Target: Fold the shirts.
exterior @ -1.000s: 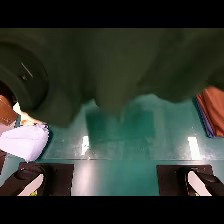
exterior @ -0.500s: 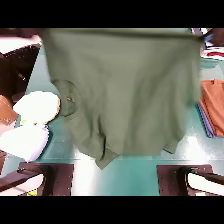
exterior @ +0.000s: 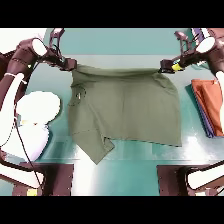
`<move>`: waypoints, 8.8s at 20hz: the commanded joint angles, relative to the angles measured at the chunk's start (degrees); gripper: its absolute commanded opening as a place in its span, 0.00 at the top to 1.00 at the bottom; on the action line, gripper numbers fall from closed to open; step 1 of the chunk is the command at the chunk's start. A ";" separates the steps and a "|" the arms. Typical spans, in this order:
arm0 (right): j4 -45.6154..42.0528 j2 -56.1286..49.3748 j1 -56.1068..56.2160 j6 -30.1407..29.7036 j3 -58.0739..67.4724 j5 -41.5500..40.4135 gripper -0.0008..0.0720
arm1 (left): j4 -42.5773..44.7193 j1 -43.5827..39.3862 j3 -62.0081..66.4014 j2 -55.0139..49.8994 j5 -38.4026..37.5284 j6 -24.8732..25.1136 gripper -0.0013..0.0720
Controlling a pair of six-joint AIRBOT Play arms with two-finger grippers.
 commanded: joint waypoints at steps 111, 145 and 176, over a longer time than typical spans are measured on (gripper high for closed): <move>-7.96 7.04 -14.40 -2.73 -10.27 9.75 0.97 | -10.01 2.71 -6.80 -0.74 -16.06 -1.16 0.95; -4.22 38.51 -21.77 -2.78 -42.45 7.21 0.39 | -28.57 1.14 -74.18 44.24 -5.29 -2.51 0.33; -12.59 47.60 -22.88 -3.89 -63.43 21.97 0.96 | -15.30 1.16 -65.48 58.45 -25.59 -8.81 0.95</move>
